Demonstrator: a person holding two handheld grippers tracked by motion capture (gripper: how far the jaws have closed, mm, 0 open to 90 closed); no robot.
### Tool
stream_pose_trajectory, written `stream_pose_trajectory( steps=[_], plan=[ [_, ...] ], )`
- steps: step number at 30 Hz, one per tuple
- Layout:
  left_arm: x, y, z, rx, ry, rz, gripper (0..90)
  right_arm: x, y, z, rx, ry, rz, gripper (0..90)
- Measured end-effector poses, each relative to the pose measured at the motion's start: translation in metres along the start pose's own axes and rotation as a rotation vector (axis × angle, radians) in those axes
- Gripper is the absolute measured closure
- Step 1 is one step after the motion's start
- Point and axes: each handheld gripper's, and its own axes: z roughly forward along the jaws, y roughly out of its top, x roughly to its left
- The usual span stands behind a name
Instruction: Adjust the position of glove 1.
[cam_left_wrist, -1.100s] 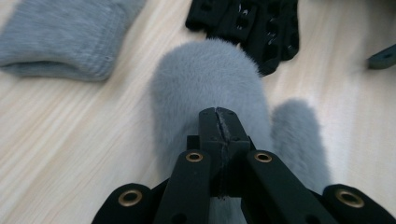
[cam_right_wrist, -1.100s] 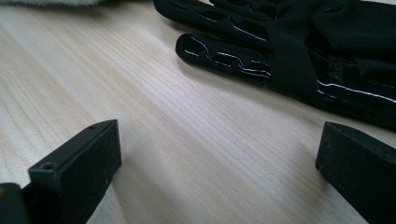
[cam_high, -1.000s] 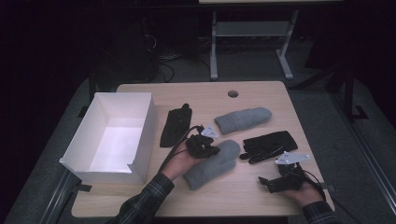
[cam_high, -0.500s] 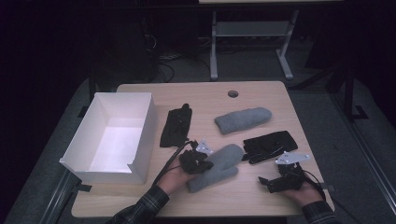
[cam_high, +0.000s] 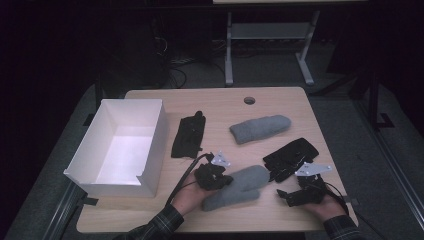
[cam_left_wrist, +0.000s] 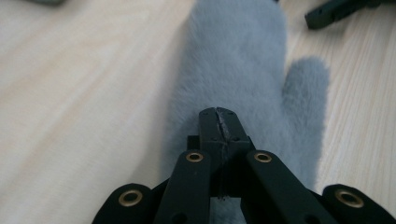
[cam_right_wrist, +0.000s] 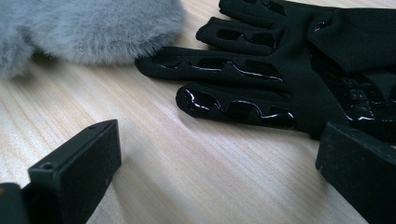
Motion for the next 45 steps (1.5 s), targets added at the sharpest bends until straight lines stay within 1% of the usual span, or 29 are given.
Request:
stream_pose_trajectory(
  steps=[3,4,8,9,11,14,16,17,18,19,20,21,22,23,25,26,27,31,33,35,36,38,39,40,41,42,43,44,45],
  plan=[
    [0.008,0.010,-0.001,-0.022,0.002,0.032,89.6,0.000,0.000,0.000,0.000,0.000,0.000,0.0],
    [0.008,0.010,-0.001,-0.022,0.002,0.032,89.6,0.000,0.000,0.000,0.000,0.000,0.000,0.0],
    [0.027,0.024,0.000,-0.038,0.010,0.053,88.3,0.000,0.000,0.000,0.000,0.000,0.000,0.0],
    [0.030,0.027,0.002,-0.046,0.011,0.047,85.5,0.000,0.000,0.000,0.000,0.000,-0.001,0.0],
    [0.039,0.033,0.003,-0.048,0.019,0.055,80.9,0.000,0.000,0.000,0.000,0.000,0.001,0.0],
    [0.052,0.042,0.007,-0.049,0.016,0.050,70.9,0.000,0.000,0.000,0.000,0.000,-0.001,0.0],
    [0.060,0.047,0.010,-0.049,0.020,0.061,66.3,0.000,0.000,0.000,0.000,0.000,-0.001,0.0],
    [0.060,0.047,0.010,-0.049,0.020,0.061,64.0,0.000,0.000,0.000,0.000,0.000,-0.001,0.0],
    [0.067,0.052,0.013,-0.050,0.027,0.068,61.5,0.000,0.000,0.000,0.000,0.000,0.000,0.0],
    [0.070,0.055,0.014,-0.046,0.037,0.084,59.6,0.000,0.000,0.000,0.000,0.000,0.000,0.0],
    [0.070,0.055,0.014,-0.046,0.037,0.084,59.5,0.000,0.000,0.000,0.000,0.000,0.000,0.0],
    [0.078,0.061,0.016,-0.057,0.039,0.098,58.3,0.000,0.000,0.000,0.000,0.000,0.000,0.0],
    [0.078,0.061,0.016,-0.057,0.039,0.098,56.6,0.000,0.000,0.000,-0.001,0.001,0.002,0.0],
    [0.085,0.068,0.020,-0.063,0.036,0.100,55.5,0.000,0.000,0.000,-0.001,0.001,0.002,0.0],
    [0.093,0.076,0.025,-0.071,0.043,0.111,52.7,0.000,0.000,0.000,-0.001,0.001,0.000,0.0],
    [0.093,0.076,0.025,-0.071,0.043,0.111,51.7,0.000,0.000,0.000,-0.001,0.001,0.000,0.0],
    [0.099,0.083,0.031,-0.082,0.051,0.106,50.4,0.000,0.000,0.000,-0.001,0.001,0.001,0.0],
    [0.110,0.096,0.046,-0.056,0.065,0.134,47.9,0.000,0.000,0.000,-0.005,0.001,-0.001,0.0],
    [0.116,0.100,0.054,-0.055,0.067,0.124,47.8,0.000,0.000,0.000,-0.002,0.001,-0.002,0.0],
    [0.121,0.103,0.062,-0.066,0.058,0.093,47.2,0.000,0.000,0.000,-0.004,0.001,-0.004,0.0],
    [0.124,0.104,0.066,-0.051,0.056,0.097,47.2,0.000,0.000,0.000,-0.004,0.001,-0.004,0.0],
    [0.127,0.105,0.071,-0.051,0.061,0.091,47.2,0.000,0.000,0.000,-0.002,0.001,-0.005,0.0],
    [0.132,0.105,0.078,-0.026,0.067,0.110,47.3,-0.001,0.000,0.000,-0.002,0.001,-0.005,0.0],
    [0.132,0.105,0.078,-0.026,0.067,0.110,47.8,-0.001,0.000,0.000,-0.002,0.001,-0.005,0.0],
    [0.136,0.104,0.085,-0.023,0.059,0.081,48.1,-0.001,0.000,0.000,-0.004,0.002,-0.005,0.0],
    [0.137,0.102,0.089,-0.030,0.052,0.063,49.8,0.000,0.000,0.000,-0.003,0.002,-0.003,0.0],
    [0.139,0.102,0.089,-0.009,0.047,0.059,52.2,0.000,0.000,0.000,-0.003,0.003,-0.003,0.0],
    [0.140,0.101,0.090,-0.008,0.039,0.044,55.3,0.000,0.000,0.000,-0.003,0.003,-0.003,0.0],
    [0.140,0.101,0.090,-0.008,0.039,0.044,59.5,0.000,0.000,0.000,-0.003,0.003,-0.003,0.0]
  ],
)
